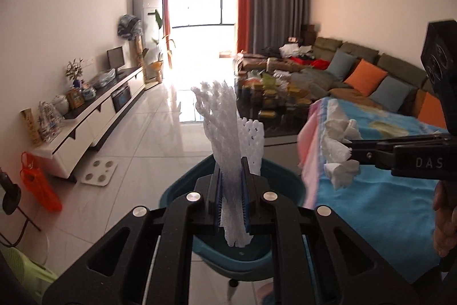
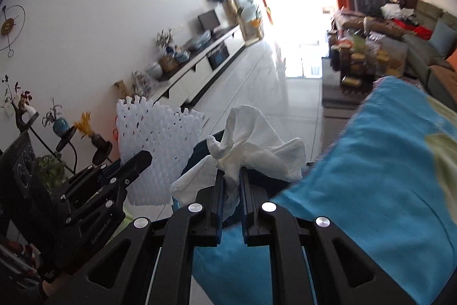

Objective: Collect trash
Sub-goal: 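Carry foam net and tissue to the teal bin and release both, then bring both tools back over the table toward the paper cups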

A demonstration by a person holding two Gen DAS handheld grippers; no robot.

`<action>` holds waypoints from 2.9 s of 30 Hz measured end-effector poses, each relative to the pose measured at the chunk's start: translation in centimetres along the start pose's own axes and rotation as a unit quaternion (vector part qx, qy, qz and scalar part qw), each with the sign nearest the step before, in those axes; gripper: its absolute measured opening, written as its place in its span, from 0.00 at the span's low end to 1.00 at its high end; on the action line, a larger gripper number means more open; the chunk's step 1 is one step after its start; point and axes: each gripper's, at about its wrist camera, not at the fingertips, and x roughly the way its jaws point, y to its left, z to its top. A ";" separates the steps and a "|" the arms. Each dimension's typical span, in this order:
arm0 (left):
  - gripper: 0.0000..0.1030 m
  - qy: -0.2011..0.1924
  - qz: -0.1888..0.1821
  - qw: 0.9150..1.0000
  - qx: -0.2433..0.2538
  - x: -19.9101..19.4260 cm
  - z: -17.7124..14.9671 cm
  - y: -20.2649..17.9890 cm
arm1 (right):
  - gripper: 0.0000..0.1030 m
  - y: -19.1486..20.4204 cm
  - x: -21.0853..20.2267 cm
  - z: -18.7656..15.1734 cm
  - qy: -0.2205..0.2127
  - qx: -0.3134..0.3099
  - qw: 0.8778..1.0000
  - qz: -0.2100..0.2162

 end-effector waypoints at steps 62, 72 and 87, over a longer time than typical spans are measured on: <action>0.95 -0.176 -0.266 0.941 0.117 -20.4 -5.6 -32.2 | 0.93 -9.0 -32.6 -28.1 -0.314 0.139 0.834 -0.433; 0.95 -0.120 -0.286 0.943 0.120 -13.8 -3.4 -32.6 | 0.93 -14.1 -31.3 -28.1 -0.263 0.189 0.840 -0.435; 0.95 -0.047 -0.315 0.937 0.146 -5.2 -1.3 -40.4 | 0.93 -22.5 -28.4 -24.8 -0.199 0.225 0.861 -0.411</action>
